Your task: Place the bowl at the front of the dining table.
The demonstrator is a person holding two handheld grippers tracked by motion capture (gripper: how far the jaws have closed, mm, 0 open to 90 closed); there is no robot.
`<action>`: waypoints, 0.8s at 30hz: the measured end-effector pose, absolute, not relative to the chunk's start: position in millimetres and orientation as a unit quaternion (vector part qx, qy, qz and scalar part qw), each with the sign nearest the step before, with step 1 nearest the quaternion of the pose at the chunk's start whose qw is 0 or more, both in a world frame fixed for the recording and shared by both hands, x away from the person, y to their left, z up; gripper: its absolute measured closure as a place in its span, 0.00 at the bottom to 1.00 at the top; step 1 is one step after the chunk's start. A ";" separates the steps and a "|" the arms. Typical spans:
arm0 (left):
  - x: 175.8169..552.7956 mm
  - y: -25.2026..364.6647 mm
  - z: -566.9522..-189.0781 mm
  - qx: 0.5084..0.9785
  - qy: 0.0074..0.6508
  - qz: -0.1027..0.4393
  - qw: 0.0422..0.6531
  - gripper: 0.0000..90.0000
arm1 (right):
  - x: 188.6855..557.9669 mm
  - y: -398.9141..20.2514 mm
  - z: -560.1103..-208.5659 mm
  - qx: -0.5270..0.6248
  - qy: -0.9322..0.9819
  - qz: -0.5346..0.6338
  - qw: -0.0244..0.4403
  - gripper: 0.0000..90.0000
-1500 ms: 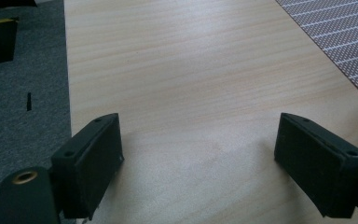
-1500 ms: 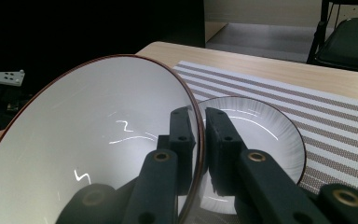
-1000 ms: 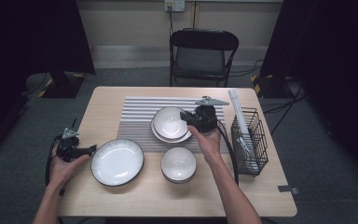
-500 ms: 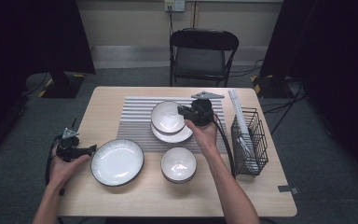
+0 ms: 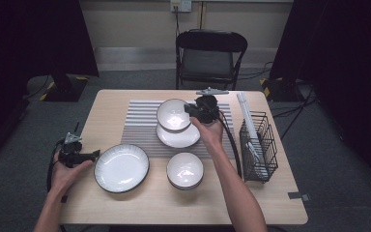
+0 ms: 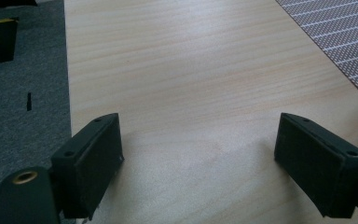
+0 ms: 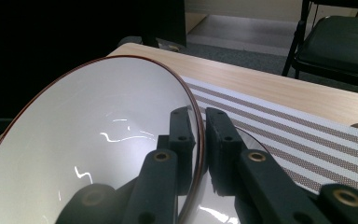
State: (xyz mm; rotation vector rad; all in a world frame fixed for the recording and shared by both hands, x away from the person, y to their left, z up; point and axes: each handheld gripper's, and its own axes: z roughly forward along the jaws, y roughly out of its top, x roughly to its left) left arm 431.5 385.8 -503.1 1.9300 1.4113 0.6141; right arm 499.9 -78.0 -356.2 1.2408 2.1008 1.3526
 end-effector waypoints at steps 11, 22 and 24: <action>431.5 385.7 -503.1 0.738 0.540 0.235 0.330 0.16 | 517.6 -71.4 -365.1 0.450 0.745 0.460 0.177 0.91; 431.5 385.8 -503.0 0.738 0.540 0.235 0.330 0.16 | 530.9 -64.1 -376.9 0.459 0.741 0.455 0.181 0.91; 431.5 385.8 -503.0 0.738 0.540 0.235 0.330 0.16 | 533.6 -63.1 -379.8 0.462 0.742 0.452 0.180 0.91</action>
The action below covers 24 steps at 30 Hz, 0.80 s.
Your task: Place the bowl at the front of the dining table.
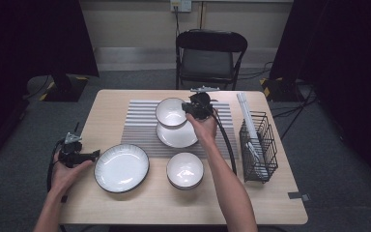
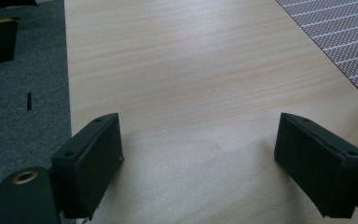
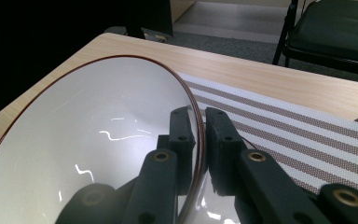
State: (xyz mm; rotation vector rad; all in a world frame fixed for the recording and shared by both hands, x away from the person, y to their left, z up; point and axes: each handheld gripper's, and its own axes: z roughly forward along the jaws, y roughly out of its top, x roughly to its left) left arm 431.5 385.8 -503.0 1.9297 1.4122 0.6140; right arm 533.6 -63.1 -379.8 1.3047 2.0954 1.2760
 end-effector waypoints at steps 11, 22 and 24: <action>431.5 385.9 -503.0 0.738 0.540 0.235 0.330 0.16 | 544.8 -61.5 -395.5 0.476 0.740 0.440 0.176 0.91; 431.5 385.8 -503.0 0.738 0.540 0.235 0.330 0.16 | 549.6 -67.0 -413.2 0.491 0.739 0.428 0.174 0.91; 431.5 385.8 -503.0 0.738 0.540 0.235 0.330 0.16 | 550.1 -68.6 -417.7 0.494 0.739 0.427 0.167 0.91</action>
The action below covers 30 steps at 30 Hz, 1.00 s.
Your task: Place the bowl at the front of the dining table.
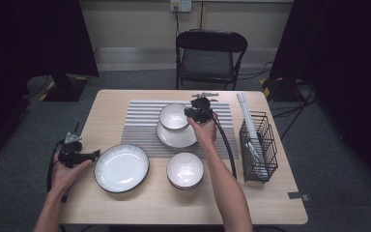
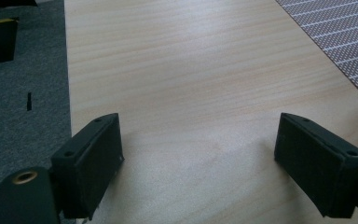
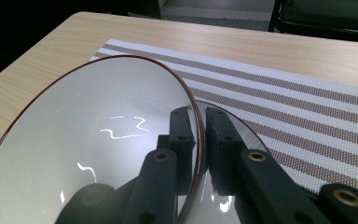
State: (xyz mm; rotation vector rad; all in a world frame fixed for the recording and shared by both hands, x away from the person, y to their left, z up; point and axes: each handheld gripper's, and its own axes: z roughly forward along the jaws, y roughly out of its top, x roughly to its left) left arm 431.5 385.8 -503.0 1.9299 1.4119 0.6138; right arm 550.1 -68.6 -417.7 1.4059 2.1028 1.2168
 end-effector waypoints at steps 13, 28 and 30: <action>431.5 385.8 -503.0 0.738 0.540 0.235 0.330 0.16 | 555.1 -75.9 -440.3 0.515 0.736 0.410 0.158 0.91; 431.5 385.8 -503.0 0.738 0.540 0.235 0.330 0.16 | 556.1 -75.1 -451.0 0.517 0.742 0.399 0.153 0.91; 431.5 385.9 -503.0 0.738 0.540 0.235 0.330 0.16 | 556.4 -75.7 -451.4 0.520 0.740 0.400 0.151 0.91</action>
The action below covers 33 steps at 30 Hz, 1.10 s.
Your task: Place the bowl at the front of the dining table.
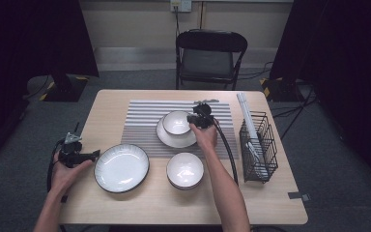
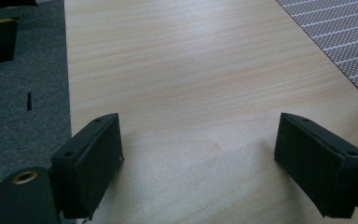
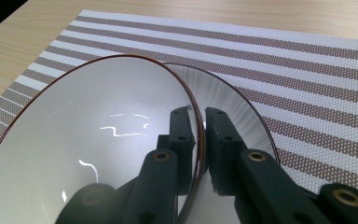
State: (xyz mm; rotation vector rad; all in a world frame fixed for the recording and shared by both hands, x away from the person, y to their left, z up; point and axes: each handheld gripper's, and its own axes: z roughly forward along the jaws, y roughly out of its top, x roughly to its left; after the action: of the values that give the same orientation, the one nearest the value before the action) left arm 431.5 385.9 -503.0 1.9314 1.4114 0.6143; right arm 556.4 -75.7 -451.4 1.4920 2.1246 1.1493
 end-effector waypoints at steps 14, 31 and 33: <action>431.5 385.9 -503.0 0.738 0.540 0.235 0.330 0.16 | 556.3 -79.6 -456.4 0.525 0.739 0.394 0.149 0.92; 431.3 385.7 -503.0 0.738 0.540 0.235 0.330 0.16 | 555.3 -78.2 -461.4 0.516 0.744 0.398 0.143 0.87; 431.4 385.7 -503.0 0.738 0.540 0.235 0.330 0.16 | 555.3 -76.0 -464.1 0.516 0.745 0.397 0.143 0.83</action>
State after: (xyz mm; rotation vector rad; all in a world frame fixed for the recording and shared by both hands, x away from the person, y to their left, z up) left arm 431.4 385.7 -503.0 1.9303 1.4126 0.6148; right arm 555.3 -76.0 -464.1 1.4892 2.1498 1.1454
